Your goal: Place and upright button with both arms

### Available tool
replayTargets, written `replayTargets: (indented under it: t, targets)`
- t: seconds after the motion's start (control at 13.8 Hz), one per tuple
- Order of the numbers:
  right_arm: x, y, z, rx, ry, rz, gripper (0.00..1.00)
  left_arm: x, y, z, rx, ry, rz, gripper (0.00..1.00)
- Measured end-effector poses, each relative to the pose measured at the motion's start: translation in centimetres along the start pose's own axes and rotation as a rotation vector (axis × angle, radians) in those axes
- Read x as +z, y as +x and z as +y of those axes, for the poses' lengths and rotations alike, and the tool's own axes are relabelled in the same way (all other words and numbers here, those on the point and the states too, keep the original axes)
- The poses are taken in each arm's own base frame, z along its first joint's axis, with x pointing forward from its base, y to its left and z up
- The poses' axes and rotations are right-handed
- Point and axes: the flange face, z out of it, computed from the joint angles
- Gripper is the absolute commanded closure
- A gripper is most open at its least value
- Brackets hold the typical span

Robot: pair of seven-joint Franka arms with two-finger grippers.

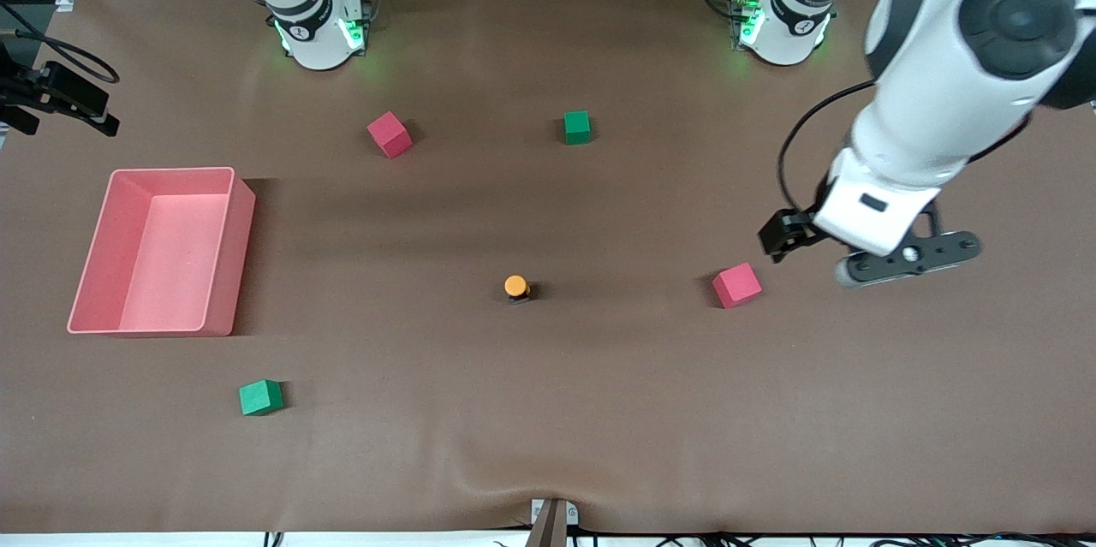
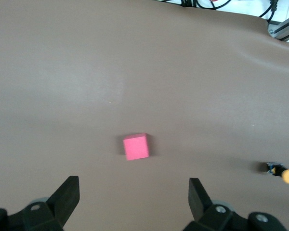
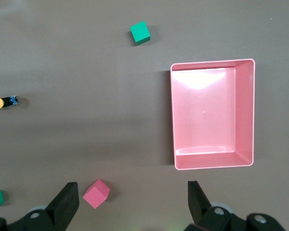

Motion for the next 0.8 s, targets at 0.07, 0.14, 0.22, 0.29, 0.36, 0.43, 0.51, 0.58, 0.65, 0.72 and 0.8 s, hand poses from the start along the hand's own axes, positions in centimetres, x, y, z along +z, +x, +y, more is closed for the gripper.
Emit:
replayTargets:
  t: [0.07, 0.14, 0.22, 0.29, 0.36, 0.43, 0.51, 0.58, 0.65, 0.72, 0.8]
  targets:
    - [0.0, 0.0, 0.0, 0.0, 0.0, 0.0, 0.0, -0.5, 0.2, -1.2, 0.018, 0.004, -0.006, 0.0]
    - [0.0, 0.0, 0.0, 0.0, 0.0, 0.0, 0.0, -0.8, 0.5, -2.6, 0.039, 0.009, -0.012, 0.0]
    - [0.0, 0.0, 0.0, 0.0, 0.0, 0.0, 0.0, -1.0, 0.9, -4.1, 0.066, 0.013, -0.019, 0.0]
    - [0.0, 0.0, 0.0, 0.0, 0.0, 0.0, 0.0, -1.2, 1.2, -5.5, 0.086, 0.016, -0.025, 0.0]
    - [0.0, 0.0, 0.0, 0.0, 0.0, 0.0, 0.0, -1.4, 1.4, -6.9, 0.095, 0.019, -0.029, 0.0]
    - [0.0, 0.0, 0.0, 0.001, 0.0, 0.0, 0.0, -1.6, 1.7, -8.4, 0.102, 0.02, -0.033, 0.0]
    - [0.0, 0.0, 0.0, 0.001, 0.0, 0.0, 0.0, -1.7, 1.9, -10.0, 0.119, 0.022, -0.036, 0.0]
    - [0.0, 0.0, 0.0, 0.001, 0.0, 0.0, 0.0, -1.7, 1.9, -11.5, 0.13, 0.018, -0.04, 0.0]
    - [0.0, 0.0, 0.0, 0.001, 0.0, 0.0, 0.0, -1.8, 1.7, -12.8, 0.128, 0.004, -0.045, 0.0]
    - [0.0, 0.0, 0.0, 0.001, 0.0, 0.0, 0.0, -1.9, 1.4, -13.8, 0.125, -0.008, -0.05, 0.0]
    - [0.0, 0.0, 0.0, 0.001, 0.0, 0.0, 0.0, -1.8, 0.8, -14.5, 0.126, -0.012, -0.057, 0.0]
